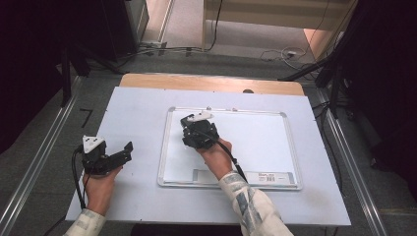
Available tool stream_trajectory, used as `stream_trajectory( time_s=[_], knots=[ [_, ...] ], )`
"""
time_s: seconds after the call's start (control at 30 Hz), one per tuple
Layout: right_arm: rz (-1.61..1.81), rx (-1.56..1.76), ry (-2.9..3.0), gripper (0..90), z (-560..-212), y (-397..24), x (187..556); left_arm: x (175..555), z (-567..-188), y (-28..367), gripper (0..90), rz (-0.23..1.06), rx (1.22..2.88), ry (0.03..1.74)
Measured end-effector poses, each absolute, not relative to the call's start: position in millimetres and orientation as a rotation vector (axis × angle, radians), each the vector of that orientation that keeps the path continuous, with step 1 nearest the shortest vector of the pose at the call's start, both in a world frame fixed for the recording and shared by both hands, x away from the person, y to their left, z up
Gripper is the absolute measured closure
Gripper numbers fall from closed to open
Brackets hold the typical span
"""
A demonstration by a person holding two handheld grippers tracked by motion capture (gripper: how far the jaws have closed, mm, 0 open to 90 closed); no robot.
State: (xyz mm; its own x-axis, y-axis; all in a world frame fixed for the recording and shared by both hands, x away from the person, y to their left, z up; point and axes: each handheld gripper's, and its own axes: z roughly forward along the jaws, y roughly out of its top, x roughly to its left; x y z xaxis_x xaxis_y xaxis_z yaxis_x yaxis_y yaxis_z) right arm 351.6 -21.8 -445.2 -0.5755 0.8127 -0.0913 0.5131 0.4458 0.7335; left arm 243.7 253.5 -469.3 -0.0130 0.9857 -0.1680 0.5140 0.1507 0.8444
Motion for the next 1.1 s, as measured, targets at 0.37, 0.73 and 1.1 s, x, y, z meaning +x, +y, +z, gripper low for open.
stream_trajectory(
  time_s=[0.37,0.73,1.1],
  knots=[
    [0.933,1.132,2.295,37.9,-452.5,-19.8,351.3,243.7,-469.8,255.4,10.3,0.748,1.466,1.643],
    [0.927,1.168,2.275,37.9,-453.1,-33.8,353.4,244.0,-470.1,254.9,10.3,0.748,1.471,1.641],
    [0.899,1.272,2.201,37.9,-452.9,-75.5,367.2,245.5,-470.7,254.0,10.3,0.75,1.48,1.643]
  ],
)
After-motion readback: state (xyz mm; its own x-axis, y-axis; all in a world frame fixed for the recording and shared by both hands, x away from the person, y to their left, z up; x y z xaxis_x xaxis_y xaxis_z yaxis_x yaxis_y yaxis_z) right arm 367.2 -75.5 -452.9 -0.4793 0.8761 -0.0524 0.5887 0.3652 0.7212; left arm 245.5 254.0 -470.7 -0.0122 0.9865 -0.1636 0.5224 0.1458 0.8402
